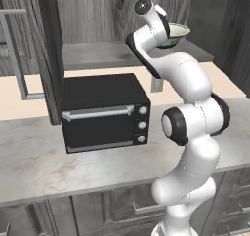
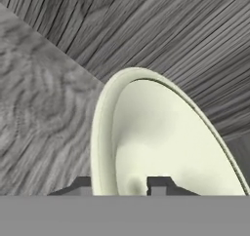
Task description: Move the bowls from the cabinet to the plates on the dining table.
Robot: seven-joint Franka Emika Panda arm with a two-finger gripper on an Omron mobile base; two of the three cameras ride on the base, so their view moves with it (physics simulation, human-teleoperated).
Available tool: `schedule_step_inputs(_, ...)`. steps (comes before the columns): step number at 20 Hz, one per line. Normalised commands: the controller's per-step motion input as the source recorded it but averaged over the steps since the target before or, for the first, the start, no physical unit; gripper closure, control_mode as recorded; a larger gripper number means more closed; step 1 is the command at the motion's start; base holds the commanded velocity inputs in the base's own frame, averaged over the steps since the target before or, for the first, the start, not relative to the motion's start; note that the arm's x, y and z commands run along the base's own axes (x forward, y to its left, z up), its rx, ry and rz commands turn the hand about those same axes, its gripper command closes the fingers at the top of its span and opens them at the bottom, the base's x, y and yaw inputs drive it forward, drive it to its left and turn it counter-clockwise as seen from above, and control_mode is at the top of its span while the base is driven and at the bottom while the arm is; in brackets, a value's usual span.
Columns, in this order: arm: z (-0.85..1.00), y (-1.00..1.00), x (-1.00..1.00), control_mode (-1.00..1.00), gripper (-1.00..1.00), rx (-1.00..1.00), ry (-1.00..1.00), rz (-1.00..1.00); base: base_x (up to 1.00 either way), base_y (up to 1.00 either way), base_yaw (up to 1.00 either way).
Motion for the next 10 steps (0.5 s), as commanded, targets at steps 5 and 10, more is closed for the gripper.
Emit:
schedule_step_inputs(5, 0.00, 0.00, 0.00, -1.00, 1.00, 0.00, 0.00, 0.00, 0.00, 0.00, 0.00)
schedule_step_inputs(10, 0.00, 0.00, -0.20, -1.00, 1.00, 0.00, 0.00, 0.00, 0.00, 0.00, 0.00)
